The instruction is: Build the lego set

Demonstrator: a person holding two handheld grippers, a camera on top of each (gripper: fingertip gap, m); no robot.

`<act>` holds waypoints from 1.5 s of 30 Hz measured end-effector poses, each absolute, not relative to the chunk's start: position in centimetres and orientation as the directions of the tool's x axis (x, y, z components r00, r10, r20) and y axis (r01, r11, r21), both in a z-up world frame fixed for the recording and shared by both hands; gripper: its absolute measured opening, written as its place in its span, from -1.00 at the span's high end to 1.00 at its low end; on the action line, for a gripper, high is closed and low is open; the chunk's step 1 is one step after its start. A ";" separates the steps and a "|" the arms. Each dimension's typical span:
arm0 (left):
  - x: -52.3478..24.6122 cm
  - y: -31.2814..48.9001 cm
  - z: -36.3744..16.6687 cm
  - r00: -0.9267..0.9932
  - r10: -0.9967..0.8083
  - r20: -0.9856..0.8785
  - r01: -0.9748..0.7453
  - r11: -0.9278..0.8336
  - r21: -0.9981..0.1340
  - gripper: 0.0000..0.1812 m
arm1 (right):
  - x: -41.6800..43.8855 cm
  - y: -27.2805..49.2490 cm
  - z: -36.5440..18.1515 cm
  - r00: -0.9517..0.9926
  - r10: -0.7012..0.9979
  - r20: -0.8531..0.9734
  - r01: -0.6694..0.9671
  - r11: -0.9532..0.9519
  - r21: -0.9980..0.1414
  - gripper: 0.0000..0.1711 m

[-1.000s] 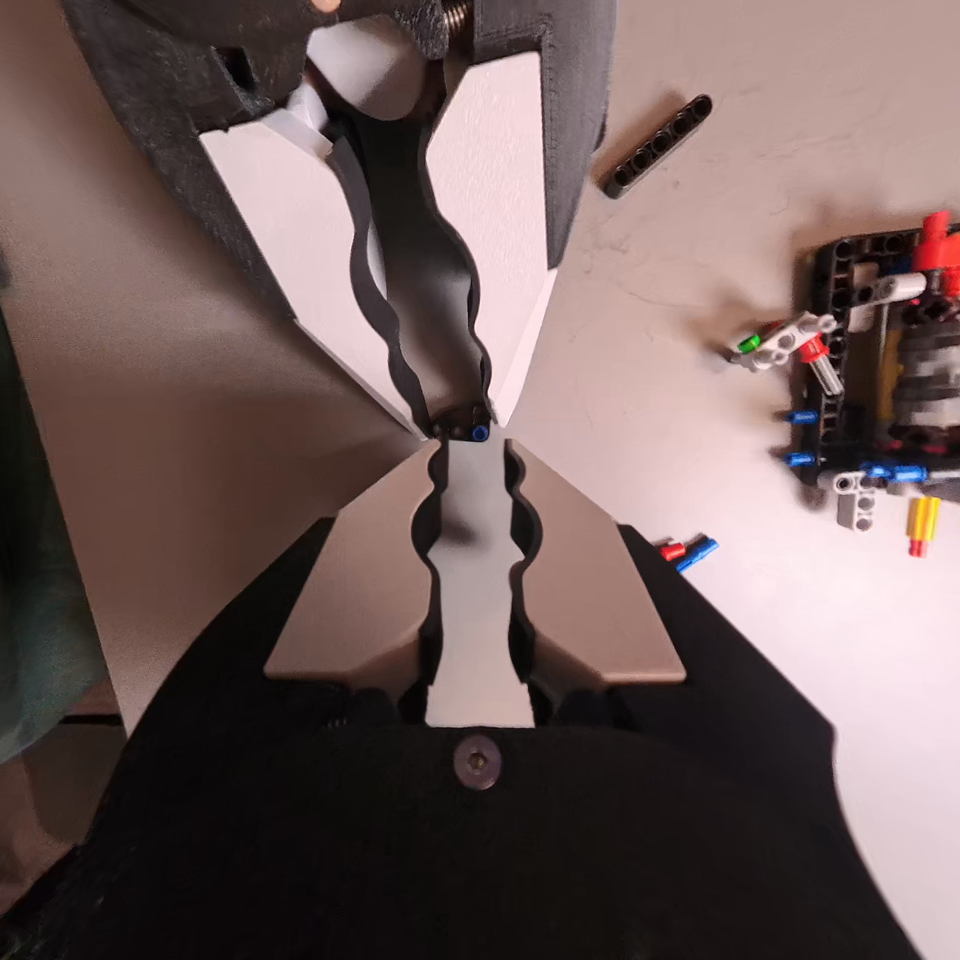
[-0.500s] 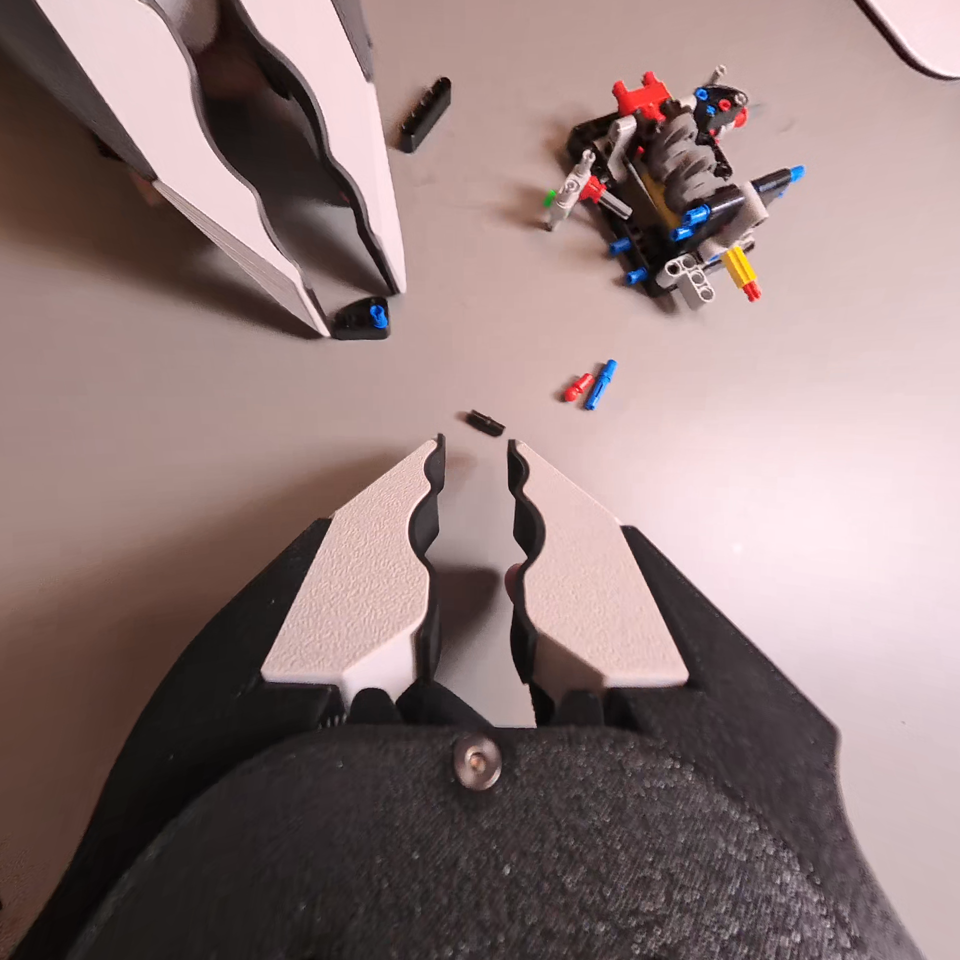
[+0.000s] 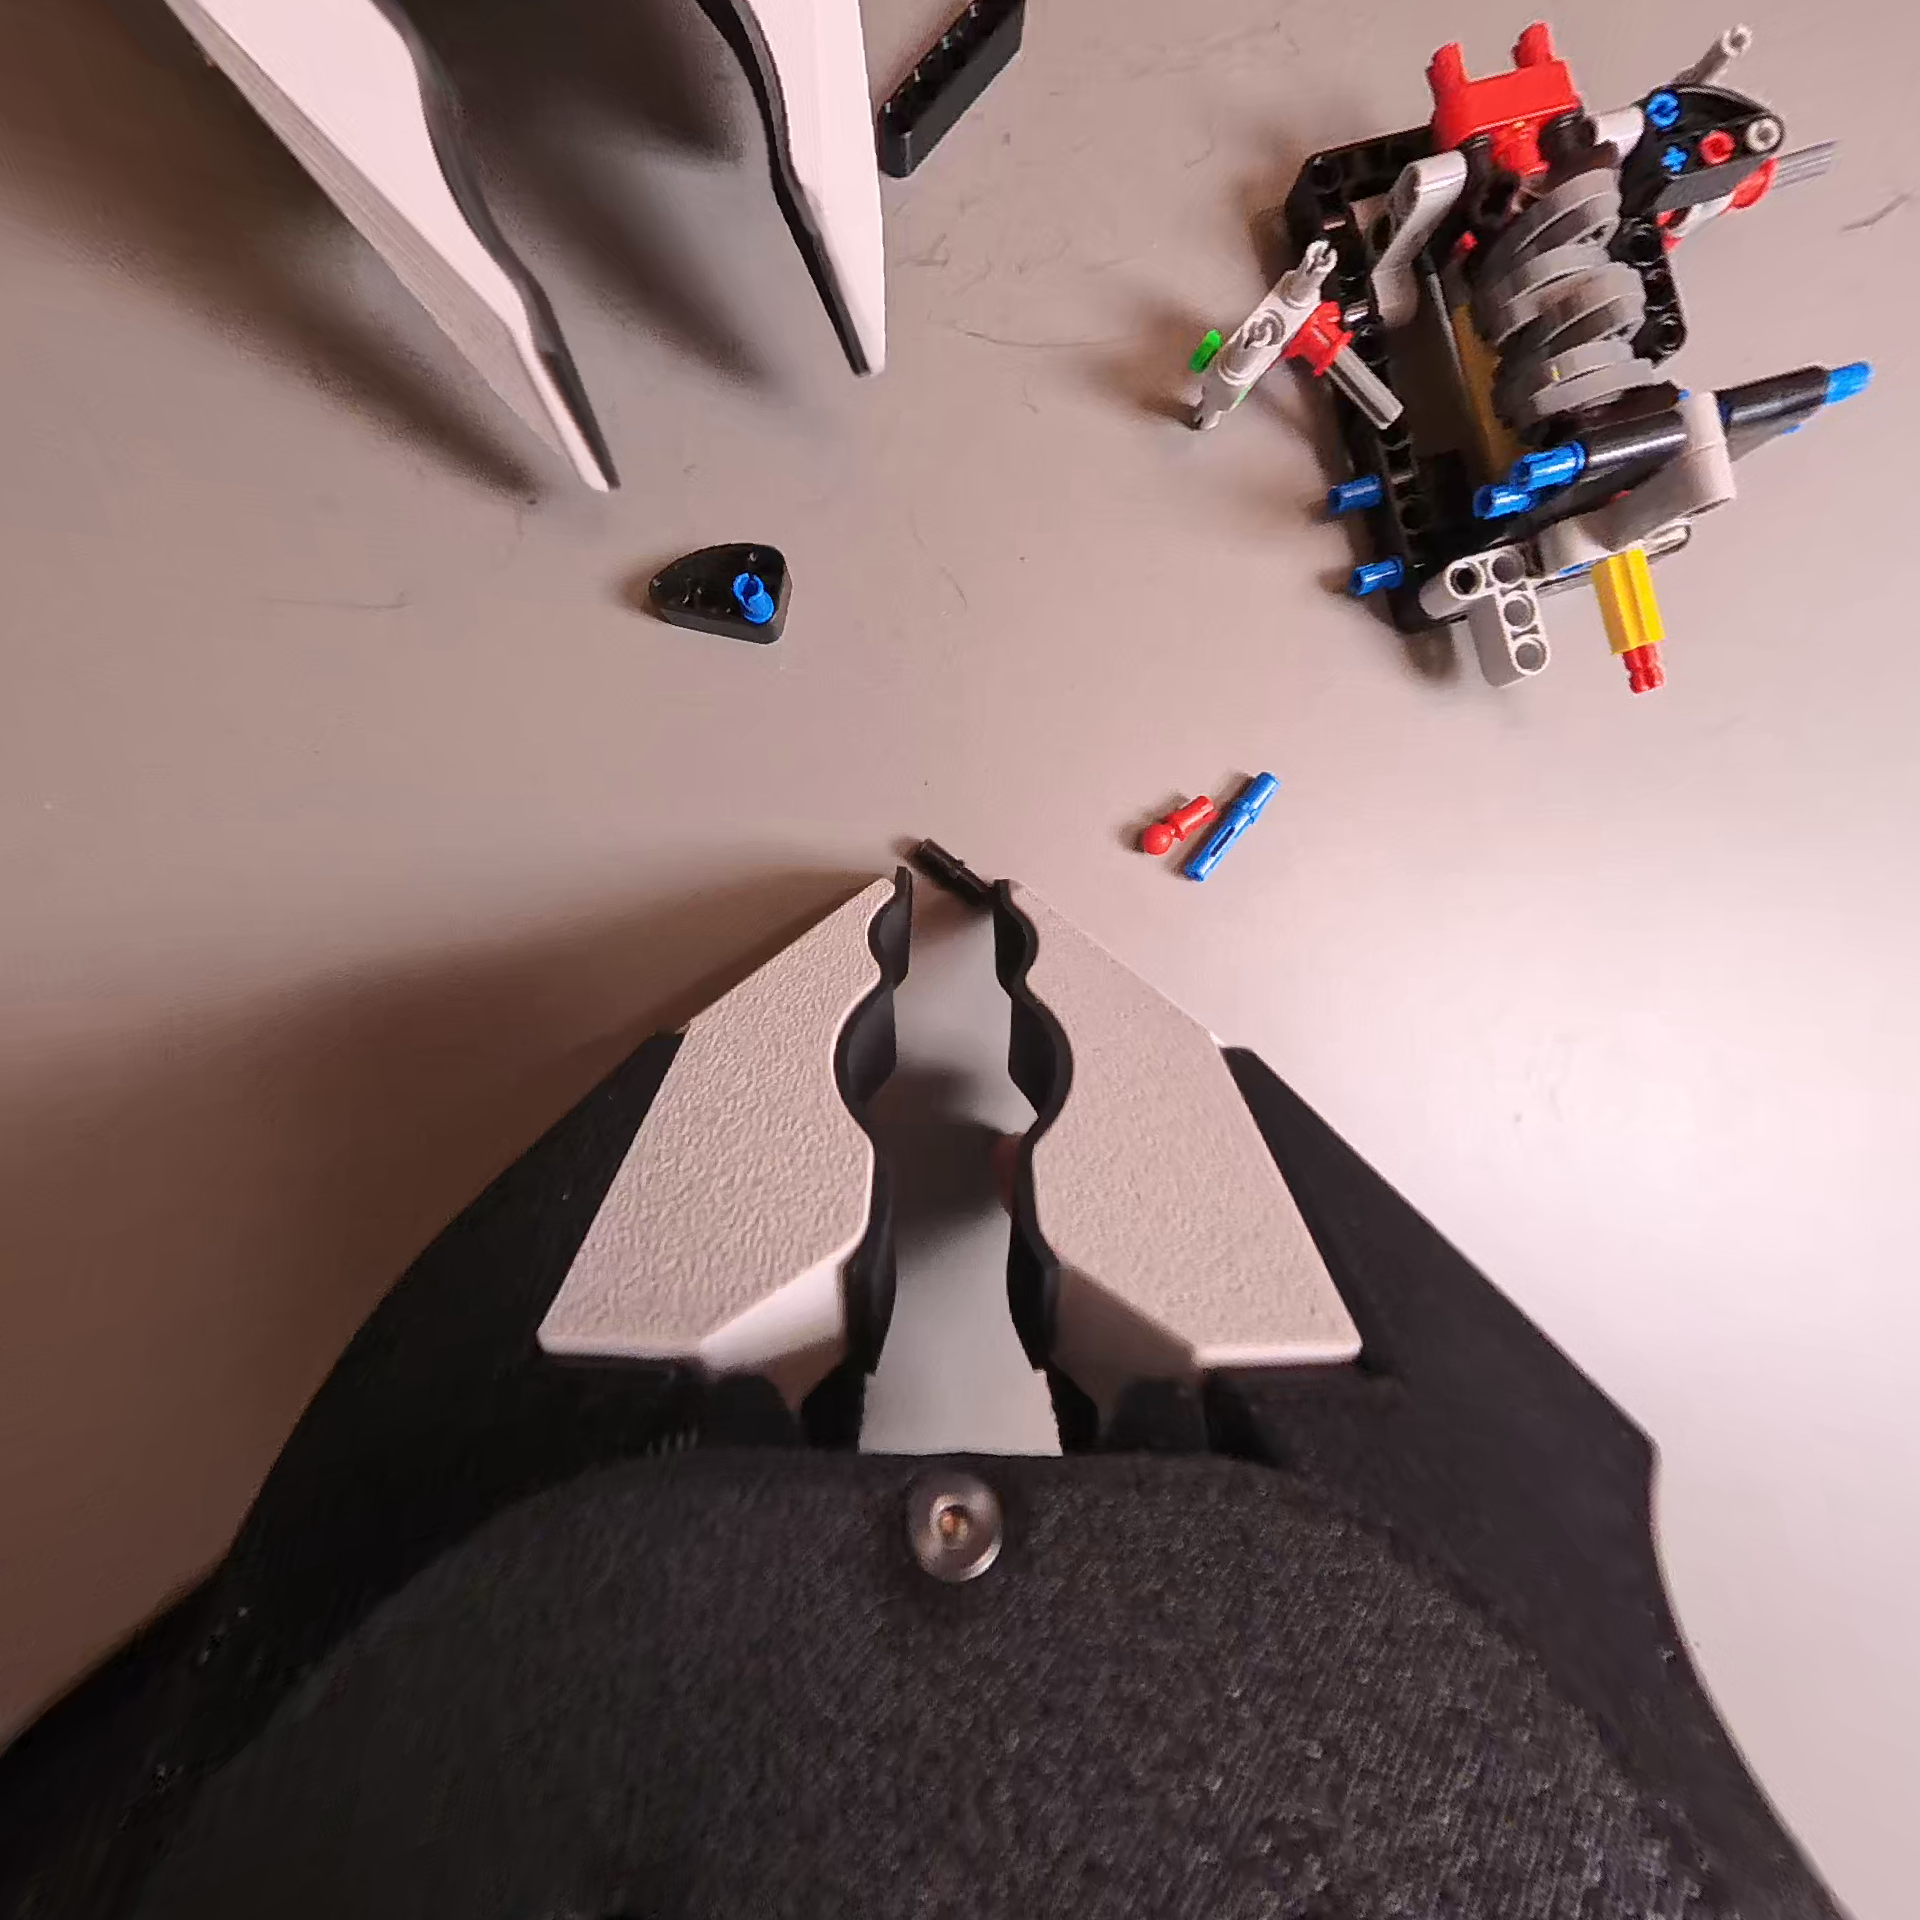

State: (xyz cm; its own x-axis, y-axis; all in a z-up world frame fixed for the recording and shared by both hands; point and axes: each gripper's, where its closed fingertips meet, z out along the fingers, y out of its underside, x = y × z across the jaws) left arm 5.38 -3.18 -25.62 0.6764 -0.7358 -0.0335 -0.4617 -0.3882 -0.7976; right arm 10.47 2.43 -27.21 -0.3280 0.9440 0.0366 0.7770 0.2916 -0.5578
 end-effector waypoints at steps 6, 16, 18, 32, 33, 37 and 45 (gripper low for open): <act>7.5 -3.6 -26.6 0.498 -0.867 -0.022 -0.585 -0.318 -0.746 0.39 | 9.8 2.2 -27.1 -0.376 0.926 0.041 0.757 0.332 -0.562 0.83; 7.8 -3.7 -27.1 0.563 -0.827 -0.002 -0.584 -0.396 -0.709 0.88 | 8.1 6.5 -24.4 -0.160 0.985 0.071 0.634 0.158 -0.757 0.85; 7.6 -3.6 -27.2 0.610 -0.792 0.004 -0.558 -0.433 -0.708 0.95 | 7.9 7.9 -24.2 -0.094 0.990 0.100 0.611 0.137 -0.780 0.85; 7.2 -3.3 -26.8 0.677 -0.732 0.073 -0.450 -0.490 -0.747 0.67 | 8.2 11.1 -22.6 0.058 0.988 0.145 0.512 0.096 -0.853 0.90; 7.5 -3.2 -26.8 0.673 -0.737 0.072 -0.453 -0.487 -0.746 0.65 | 8.1 11.1 -22.5 0.061 0.987 0.150 0.508 0.098 -0.855 0.90; 8.3 -2.8 -27.0 0.660 -0.749 0.058 -0.476 -0.477 -0.739 0.66 | 8.1 11.2 -22.3 0.069 0.984 0.165 0.498 0.109 -0.860 0.92; 8.3 -2.7 -27.2 0.619 -0.786 0.008 -0.535 -0.429 -0.727 0.82 | 8.2 11.2 -23.1 0.053 0.983 0.176 0.522 0.123 -0.844 0.92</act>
